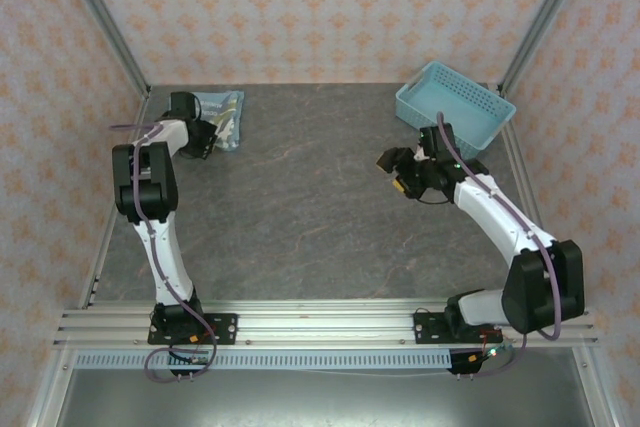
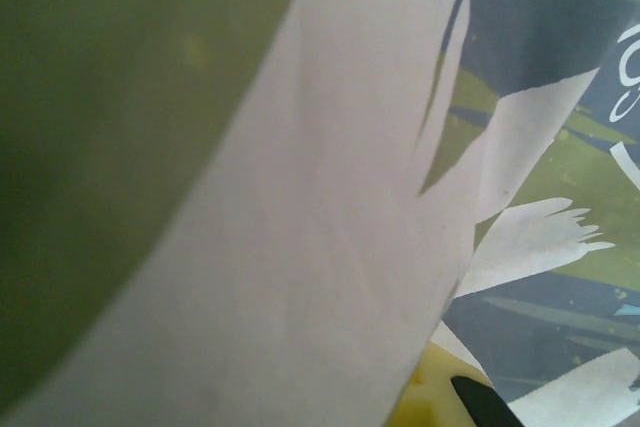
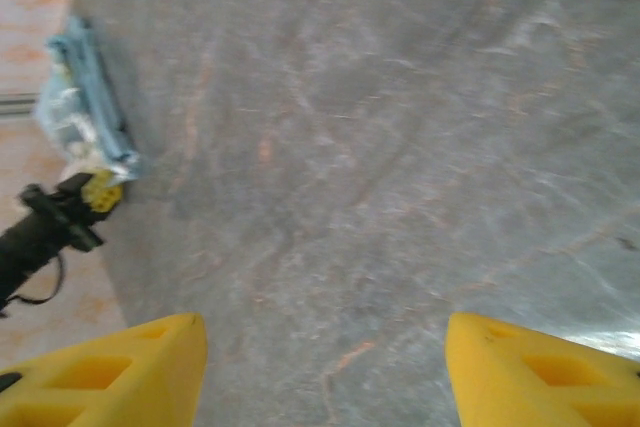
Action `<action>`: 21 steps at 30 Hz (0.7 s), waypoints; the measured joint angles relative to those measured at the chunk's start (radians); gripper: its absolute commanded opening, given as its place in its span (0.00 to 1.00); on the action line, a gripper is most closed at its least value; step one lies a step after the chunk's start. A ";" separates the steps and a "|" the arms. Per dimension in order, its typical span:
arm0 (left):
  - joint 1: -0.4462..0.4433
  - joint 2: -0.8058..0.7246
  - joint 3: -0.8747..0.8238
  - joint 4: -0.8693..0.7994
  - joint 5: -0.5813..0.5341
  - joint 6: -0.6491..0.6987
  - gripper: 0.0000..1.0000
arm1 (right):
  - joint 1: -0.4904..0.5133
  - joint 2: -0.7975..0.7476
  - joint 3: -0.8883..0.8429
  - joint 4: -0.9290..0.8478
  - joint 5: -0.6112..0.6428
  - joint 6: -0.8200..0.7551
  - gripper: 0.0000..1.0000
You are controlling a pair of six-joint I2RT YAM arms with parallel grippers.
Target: Fold and stack the t-shirts
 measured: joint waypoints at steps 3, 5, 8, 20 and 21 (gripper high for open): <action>0.013 0.005 0.025 -0.045 0.005 0.050 0.15 | 0.012 -0.030 -0.004 0.079 -0.017 0.016 0.65; 0.017 0.012 0.032 -0.054 0.011 0.070 0.22 | 0.017 -0.038 -0.004 0.117 -0.025 0.023 0.65; 0.016 0.017 0.033 -0.059 0.030 0.083 0.39 | 0.023 -0.037 -0.004 0.144 -0.032 0.031 0.65; -0.032 -0.174 -0.093 -0.032 0.108 0.026 0.87 | 0.032 -0.101 -0.036 0.261 -0.050 0.049 0.69; -0.037 -0.222 -0.116 -0.032 0.112 0.023 1.00 | 0.032 -0.119 -0.040 0.275 -0.048 0.053 0.70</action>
